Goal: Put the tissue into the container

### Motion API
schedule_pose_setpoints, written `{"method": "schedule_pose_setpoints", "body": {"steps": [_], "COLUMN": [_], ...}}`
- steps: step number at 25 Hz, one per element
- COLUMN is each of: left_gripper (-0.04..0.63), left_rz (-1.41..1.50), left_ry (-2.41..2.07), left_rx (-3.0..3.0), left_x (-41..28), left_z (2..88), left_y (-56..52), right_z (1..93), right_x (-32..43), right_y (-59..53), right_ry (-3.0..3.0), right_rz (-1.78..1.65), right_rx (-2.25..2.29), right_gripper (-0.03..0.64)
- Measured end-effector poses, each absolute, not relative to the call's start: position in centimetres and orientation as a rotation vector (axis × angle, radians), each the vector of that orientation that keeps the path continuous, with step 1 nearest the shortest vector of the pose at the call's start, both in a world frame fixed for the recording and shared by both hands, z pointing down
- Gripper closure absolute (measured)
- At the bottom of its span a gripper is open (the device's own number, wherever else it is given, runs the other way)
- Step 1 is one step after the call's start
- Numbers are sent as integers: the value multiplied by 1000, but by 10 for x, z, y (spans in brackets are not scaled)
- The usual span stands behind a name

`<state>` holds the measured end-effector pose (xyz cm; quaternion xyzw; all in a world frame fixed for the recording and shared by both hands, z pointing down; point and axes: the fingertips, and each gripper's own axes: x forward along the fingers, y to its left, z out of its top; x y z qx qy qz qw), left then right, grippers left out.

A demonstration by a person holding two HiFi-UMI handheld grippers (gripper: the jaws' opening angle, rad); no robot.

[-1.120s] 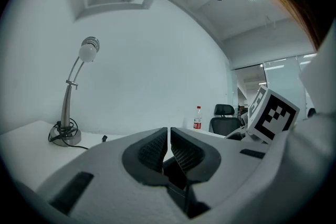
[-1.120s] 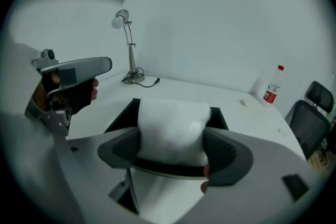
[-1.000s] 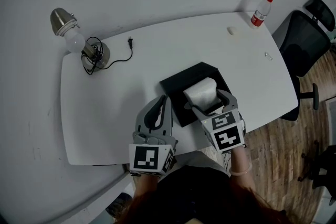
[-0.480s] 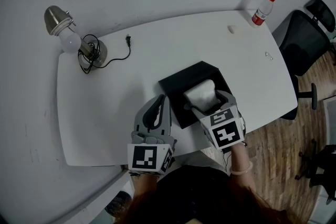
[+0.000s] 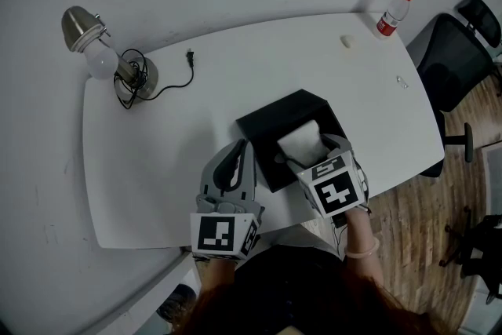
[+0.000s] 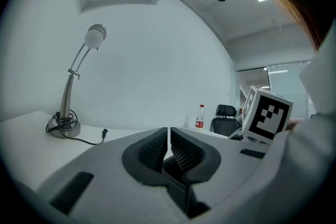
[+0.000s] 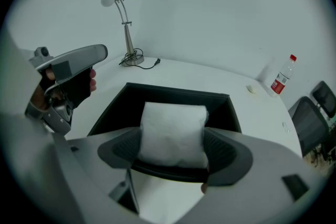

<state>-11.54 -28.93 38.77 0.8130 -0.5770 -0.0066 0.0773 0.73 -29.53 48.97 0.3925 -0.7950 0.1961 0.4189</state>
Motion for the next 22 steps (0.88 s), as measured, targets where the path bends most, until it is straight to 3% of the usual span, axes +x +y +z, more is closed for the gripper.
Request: {"method": "schedule_pose_setpoints", "body": {"steps": [22], "left_gripper": [556], "left_rz": [3], "left_ry": [-1750], "left_rx": [2444], "left_x": [-119], "left_z": [381], "left_y": [-276], "right_z": [479], "right_x": [7], "right_y": [-294], "right_ry": [-2039], "right_rz": [397], "right_rx": [998], "right_gripper": [227]}}
